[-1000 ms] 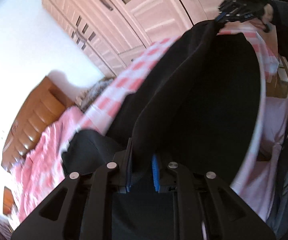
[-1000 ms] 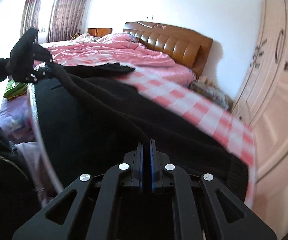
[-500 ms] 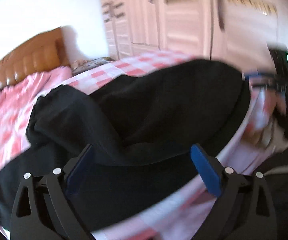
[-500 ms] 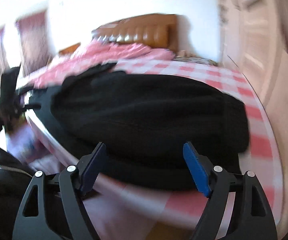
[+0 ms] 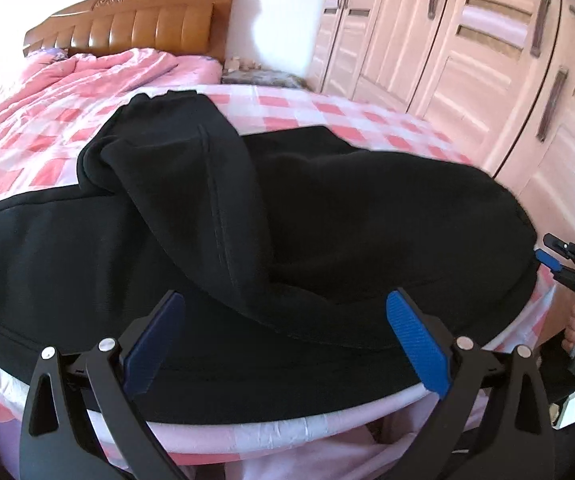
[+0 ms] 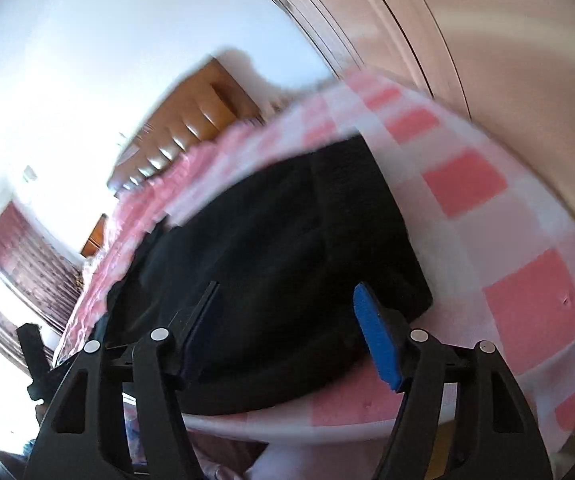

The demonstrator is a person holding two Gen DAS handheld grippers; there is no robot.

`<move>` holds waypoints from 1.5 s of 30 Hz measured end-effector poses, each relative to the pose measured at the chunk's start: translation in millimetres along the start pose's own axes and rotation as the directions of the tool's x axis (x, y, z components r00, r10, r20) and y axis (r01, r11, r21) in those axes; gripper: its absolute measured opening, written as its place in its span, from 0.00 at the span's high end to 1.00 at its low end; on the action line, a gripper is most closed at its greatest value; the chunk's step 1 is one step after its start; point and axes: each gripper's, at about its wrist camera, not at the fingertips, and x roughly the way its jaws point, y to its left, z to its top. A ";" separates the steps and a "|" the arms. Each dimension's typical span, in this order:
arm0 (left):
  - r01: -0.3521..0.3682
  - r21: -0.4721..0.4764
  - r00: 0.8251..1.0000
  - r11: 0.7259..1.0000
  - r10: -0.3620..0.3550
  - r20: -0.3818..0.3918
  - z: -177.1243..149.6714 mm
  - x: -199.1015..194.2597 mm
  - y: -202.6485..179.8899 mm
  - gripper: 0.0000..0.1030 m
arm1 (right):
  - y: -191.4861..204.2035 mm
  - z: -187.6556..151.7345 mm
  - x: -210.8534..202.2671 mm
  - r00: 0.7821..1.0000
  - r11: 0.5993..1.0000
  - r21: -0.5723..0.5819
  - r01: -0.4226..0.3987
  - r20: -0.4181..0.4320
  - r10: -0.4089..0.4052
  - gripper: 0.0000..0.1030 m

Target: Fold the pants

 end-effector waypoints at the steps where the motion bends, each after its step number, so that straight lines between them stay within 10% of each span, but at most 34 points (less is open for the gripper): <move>1: -0.022 0.006 1.000 1.000 0.022 -0.006 1.5 4.0 -0.6 0.02 | -0.7 1.3 5.7 0.999 1.000 0.010 0.023 -0.025 -0.022 0.36; 7: -0.059 -0.029 0.998 0.998 0.058 -0.035 0.7 12.4 13.1 0.02 | 3.2 12.7 12.9 0.998 0.997 0.047 0.067 -0.008 -0.066 0.39; 12: -0.065 -0.077 0.997 0.995 0.061 -0.052 -4.0 5.5 29.5 0.02 | -4.8 9.5 10.3 0.994 0.995 0.033 0.096 0.041 -0.097 0.74; 23: -0.028 -0.137 0.996 0.990 0.016 -0.091 23.0 28.4 14.6 0.03 | 28.1 14.0 0.4 0.973 0.973 -0.124 0.193 0.156 -0.173 0.78; 27: -0.113 -0.130 0.977 0.985 0.087 -0.193 40.5 61.3 14.5 0.33 | 25.2 11.9 1.3 0.973 0.974 -0.116 0.194 0.150 -0.175 0.79; 29: -0.209 -0.005 0.965 0.978 0.205 -0.164 45.9 62.5 4.9 0.81 | 24.5 11.9 0.3 0.974 0.975 -0.113 0.190 0.148 -0.173 0.79; 31: -0.159 -0.036 0.983 0.987 0.155 -0.098 49.9 43.3 11.7 0.92 | 27.0 14.3 -2.6 0.975 0.977 -0.116 0.180 0.153 -0.162 0.79; 38: -0.076 -0.095 0.984 0.993 0.090 0.153 45.9 -46.4 34.4 0.92 | 45.5 20.9 -34.9 0.975 0.987 -0.126 0.100 0.210 -0.072 0.82; 45: -0.040 -0.093 0.999 0.995 0.042 0.026 -7.3 -22.0 43.3 0.92 | 16.8 -16.7 -18.0 0.982 0.982 -0.086 0.170 0.095 -0.162 0.83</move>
